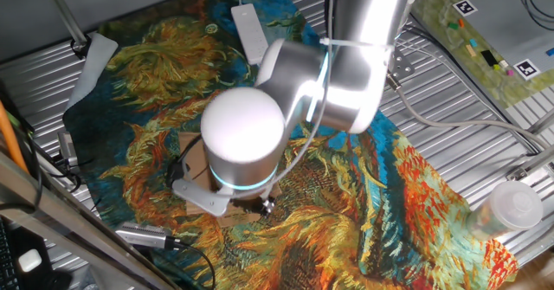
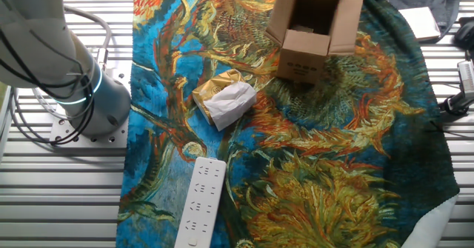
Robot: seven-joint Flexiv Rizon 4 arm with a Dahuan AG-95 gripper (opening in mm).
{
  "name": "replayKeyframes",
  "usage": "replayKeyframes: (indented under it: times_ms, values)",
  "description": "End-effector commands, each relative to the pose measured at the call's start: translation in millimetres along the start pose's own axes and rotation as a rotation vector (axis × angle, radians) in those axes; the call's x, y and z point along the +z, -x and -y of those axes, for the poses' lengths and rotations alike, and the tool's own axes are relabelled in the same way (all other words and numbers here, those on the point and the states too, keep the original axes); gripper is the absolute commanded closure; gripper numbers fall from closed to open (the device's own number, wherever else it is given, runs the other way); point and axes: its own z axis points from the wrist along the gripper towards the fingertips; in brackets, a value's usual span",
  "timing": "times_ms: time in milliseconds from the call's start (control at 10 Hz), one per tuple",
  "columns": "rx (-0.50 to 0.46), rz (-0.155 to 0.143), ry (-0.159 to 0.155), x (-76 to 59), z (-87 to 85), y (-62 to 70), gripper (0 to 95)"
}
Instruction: Cover the box
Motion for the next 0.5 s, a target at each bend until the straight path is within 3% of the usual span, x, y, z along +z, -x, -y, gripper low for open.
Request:
replayKeyframes:
  times_ms: [100, 500]
  values:
    - [-0.008, -0.001, -0.003, 3.1, 4.7, -6.2, 95.0]
    - [-0.021, 0.016, -0.012, 18.8, 12.7, -9.4, 95.0]
